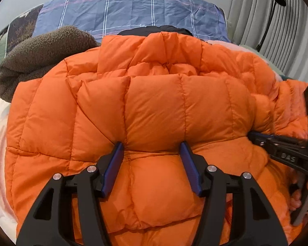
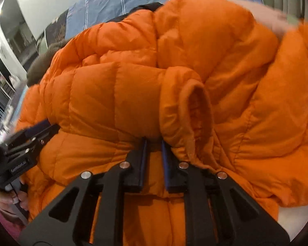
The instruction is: Fold large clothes
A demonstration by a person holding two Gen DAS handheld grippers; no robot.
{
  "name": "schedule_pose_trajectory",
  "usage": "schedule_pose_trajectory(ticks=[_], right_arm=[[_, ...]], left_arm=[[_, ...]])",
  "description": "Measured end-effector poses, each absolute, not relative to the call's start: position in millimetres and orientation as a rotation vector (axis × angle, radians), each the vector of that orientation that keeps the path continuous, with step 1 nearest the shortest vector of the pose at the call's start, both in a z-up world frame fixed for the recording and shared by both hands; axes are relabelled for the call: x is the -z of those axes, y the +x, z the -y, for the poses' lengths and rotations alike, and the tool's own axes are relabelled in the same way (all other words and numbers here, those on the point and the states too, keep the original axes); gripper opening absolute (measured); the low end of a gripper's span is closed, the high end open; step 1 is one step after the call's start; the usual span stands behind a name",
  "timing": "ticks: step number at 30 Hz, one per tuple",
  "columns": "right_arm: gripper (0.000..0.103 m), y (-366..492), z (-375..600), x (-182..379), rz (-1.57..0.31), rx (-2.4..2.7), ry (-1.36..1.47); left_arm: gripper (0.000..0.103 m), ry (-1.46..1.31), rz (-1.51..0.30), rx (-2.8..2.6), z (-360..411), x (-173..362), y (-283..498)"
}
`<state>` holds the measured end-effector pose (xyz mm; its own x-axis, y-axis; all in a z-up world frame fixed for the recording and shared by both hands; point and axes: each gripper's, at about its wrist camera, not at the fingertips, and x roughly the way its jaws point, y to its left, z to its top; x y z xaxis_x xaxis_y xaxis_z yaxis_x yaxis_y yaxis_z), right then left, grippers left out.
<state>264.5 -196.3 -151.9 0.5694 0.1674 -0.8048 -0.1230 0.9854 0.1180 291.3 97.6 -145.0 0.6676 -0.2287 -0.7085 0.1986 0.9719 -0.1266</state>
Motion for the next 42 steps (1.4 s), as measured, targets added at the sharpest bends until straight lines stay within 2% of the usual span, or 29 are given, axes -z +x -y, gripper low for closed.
schedule_pose_trajectory(ticks=[2,4,6,9,10,12,14,17,20,22,23,24,26,30,36,39,42], right_arm=[[0.016,262,195,147,-0.943,-0.164,0.041],[0.022,242,204,128,-0.923,-0.152,0.078],[0.042,216,226,100,-0.838,-0.148,0.138],[0.064,155,279,56,-0.635,-0.061,0.217],[0.068,127,313,44,-0.561,0.013,0.269],[0.082,97,373,40,-0.500,0.135,0.379],[0.088,71,451,58,-0.489,0.206,0.670],[0.089,61,524,106,-0.446,0.084,1.094],[0.089,56,561,127,-0.292,0.070,1.282],[0.086,57,570,123,-0.199,0.079,1.308],[0.070,60,571,119,-0.174,0.065,1.306],[0.040,66,570,114,-0.180,0.057,1.292],[0.009,72,566,107,-0.209,0.104,1.274],[0.006,74,531,68,-0.177,0.105,1.143],[0.006,152,384,-13,-0.286,-0.225,0.767],[0.006,194,290,-21,-0.390,-0.362,0.561],[0.006,223,203,3,-0.512,-0.462,0.379]], left_arm=[[0.059,-0.058,-0.798,0.252,-102,145,290],[0.059,-0.096,-0.789,0.274,-109,146,289],[0.061,-0.135,-0.782,0.298,-115,146,289],[0.065,-0.175,-0.778,0.326,-120,147,289],[0.065,-0.174,-0.777,0.328,-119,147,289],[0.066,-0.162,-0.775,0.325,-117,148,288],[0.067,-0.155,-0.772,0.325,-116,147,287],[0.067,-0.158,-0.770,0.328,-116,147,286],[0.067,-0.163,-0.769,0.331,-117,147,286],[0.067,-0.162,-0.768,0.332,-117,147,286],[0.067,-0.162,-0.768,0.332,-117,147,286],[0.067,-0.162,-0.768,0.332,-117,148,286],[0.068,-0.159,-0.769,0.332,-117,147,286],[0.068,-0.157,-0.768,0.333,-118,147,285],[0.068,-0.175,-0.758,0.345,-121,145,283],[0.068,-0.236,-0.731,0.370,-131,139,278],[0.072,-0.309,-0.694,0.344,-152,131,271]])
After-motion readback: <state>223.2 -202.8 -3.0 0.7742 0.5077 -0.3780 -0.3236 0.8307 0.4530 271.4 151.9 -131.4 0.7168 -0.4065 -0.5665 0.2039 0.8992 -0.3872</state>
